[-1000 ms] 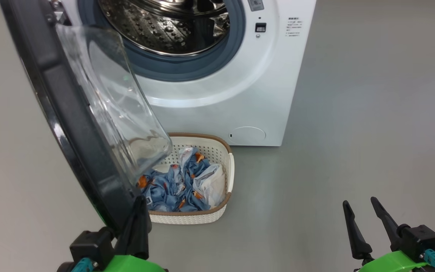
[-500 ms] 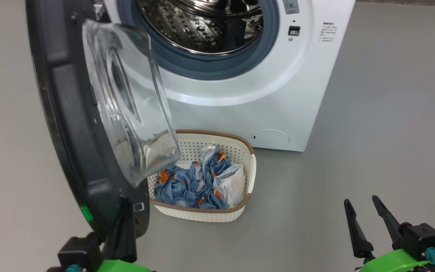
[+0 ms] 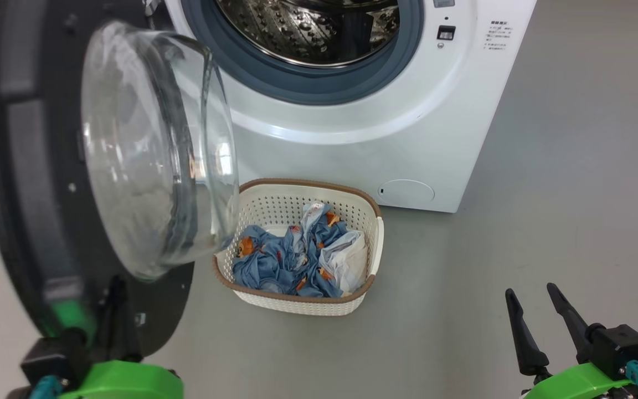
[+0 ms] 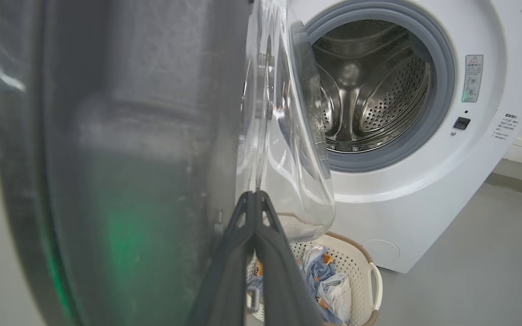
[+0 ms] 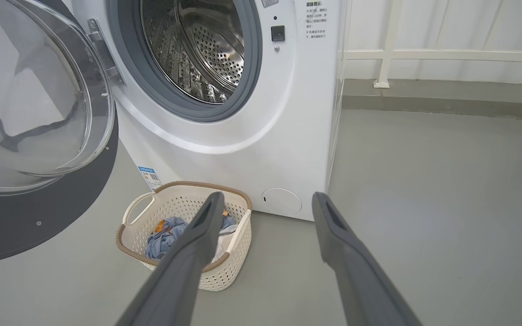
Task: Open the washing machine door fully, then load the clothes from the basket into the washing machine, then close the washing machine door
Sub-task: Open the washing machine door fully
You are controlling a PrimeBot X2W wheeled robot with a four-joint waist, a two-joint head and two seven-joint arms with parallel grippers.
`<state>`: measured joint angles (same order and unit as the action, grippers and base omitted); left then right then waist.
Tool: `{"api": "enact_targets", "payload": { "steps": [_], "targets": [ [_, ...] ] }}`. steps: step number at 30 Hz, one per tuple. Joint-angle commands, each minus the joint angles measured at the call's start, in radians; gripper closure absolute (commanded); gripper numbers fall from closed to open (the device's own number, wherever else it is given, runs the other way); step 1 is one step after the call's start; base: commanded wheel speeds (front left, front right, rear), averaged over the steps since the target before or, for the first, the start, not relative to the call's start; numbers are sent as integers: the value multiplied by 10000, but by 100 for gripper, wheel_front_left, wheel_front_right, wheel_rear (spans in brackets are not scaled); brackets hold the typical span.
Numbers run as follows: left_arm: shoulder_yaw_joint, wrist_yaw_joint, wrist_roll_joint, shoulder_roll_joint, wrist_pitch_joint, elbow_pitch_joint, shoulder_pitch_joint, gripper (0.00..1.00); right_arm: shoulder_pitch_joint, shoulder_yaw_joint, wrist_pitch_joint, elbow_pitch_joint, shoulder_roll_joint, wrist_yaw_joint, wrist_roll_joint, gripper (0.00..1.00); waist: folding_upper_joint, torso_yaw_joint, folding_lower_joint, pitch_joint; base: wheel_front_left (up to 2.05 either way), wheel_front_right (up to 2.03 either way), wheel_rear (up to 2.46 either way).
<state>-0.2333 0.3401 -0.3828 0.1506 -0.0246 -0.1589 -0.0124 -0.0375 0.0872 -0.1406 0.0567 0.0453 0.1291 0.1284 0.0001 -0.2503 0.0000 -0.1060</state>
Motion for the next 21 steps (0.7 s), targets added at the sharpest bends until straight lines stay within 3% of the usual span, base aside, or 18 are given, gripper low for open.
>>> {"api": "enact_targets", "payload": {
  "steps": [1, 21],
  "targets": [
    [674, 167, -118, 326, -147, -88, 506, 100, 284, -204, 35, -328, 49, 16, -74, 0, -1, -8, 0, -73, 0, 0, 0],
    [2881, -256, -1139, 1330, -1541, 2184, 2115, 100, 861, 112, 269, -781, 49, 16, -363, 0, -1, -144, 0, -1103, 0, 0, 0]
  ]
}}
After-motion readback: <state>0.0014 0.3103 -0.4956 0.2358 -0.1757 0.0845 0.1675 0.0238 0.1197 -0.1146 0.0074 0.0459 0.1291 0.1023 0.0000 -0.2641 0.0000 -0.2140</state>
